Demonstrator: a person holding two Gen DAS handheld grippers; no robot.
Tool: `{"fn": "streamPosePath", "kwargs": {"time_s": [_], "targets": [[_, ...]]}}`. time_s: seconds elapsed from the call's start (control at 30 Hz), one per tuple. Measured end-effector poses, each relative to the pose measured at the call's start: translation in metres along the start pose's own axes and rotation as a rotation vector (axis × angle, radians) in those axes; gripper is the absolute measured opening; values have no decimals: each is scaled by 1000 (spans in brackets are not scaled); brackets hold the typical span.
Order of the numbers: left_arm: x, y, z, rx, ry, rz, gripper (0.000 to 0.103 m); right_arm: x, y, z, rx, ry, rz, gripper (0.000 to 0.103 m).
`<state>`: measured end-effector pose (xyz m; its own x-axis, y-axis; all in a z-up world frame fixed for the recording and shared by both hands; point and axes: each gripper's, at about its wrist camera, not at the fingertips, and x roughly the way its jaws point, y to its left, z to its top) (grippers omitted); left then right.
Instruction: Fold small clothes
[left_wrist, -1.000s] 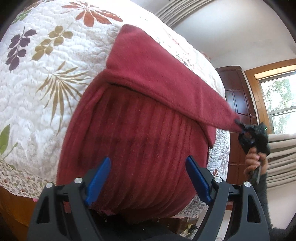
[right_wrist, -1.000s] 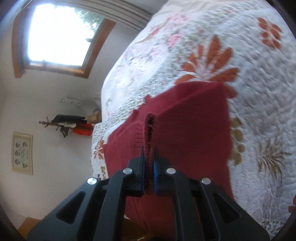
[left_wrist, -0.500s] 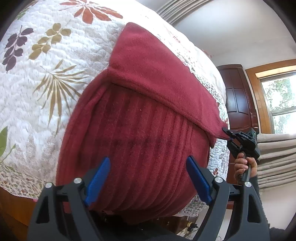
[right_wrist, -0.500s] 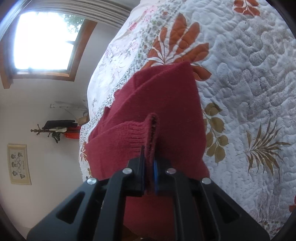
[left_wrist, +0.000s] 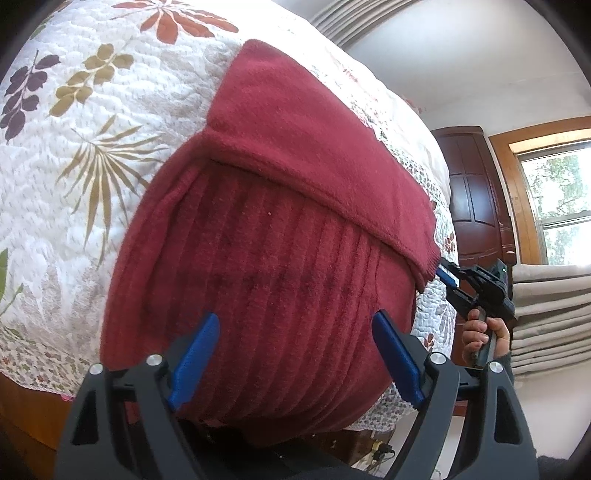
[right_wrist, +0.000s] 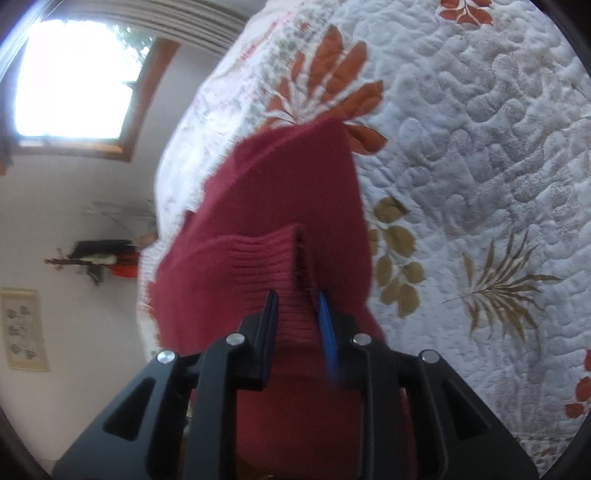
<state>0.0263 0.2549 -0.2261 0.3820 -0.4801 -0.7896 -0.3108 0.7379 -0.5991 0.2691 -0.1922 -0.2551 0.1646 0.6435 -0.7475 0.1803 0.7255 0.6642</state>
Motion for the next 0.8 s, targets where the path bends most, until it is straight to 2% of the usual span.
{"fn": "streamPosePath", "kwargs": {"time_s": [0.1, 0.2, 0.3, 0.33, 0.47, 0.57, 0.6, 0.63, 0.7, 0.8], "targets": [[0, -1, -5, -4, -3, 5, 85, 4, -1, -5, 3, -1, -39, 16], [0, 2, -8, -17, -8, 13, 86, -12, -4, -9, 15, -50, -9, 15], [0, 5, -14, -35, -20, 28, 89, -27, 9, -11, -33, -93, 40, 15], [1, 6, -15, -39, -21, 30, 89, -24, 16, -14, -61, -77, 59, 16], [1, 9, -20, -66, -46, 48, 89, 6, 16, -17, -91, 12, 36, 16], [-6, 19, -29, -103, -70, 46, 91, 12, -2, -13, -52, 16, 21, 14], [-11, 25, -35, -116, -80, 48, 94, 9, -6, -13, -49, 6, 9, 24], [-15, 29, -38, -118, -86, 55, 98, 3, -12, -14, -55, -8, -4, 29], [-25, 41, -49, -117, -98, 86, 99, -7, -17, -18, -82, -10, -1, 30], [-40, 69, -68, -123, -95, 105, 99, -31, -24, -45, -135, -21, 31, 48]]}}
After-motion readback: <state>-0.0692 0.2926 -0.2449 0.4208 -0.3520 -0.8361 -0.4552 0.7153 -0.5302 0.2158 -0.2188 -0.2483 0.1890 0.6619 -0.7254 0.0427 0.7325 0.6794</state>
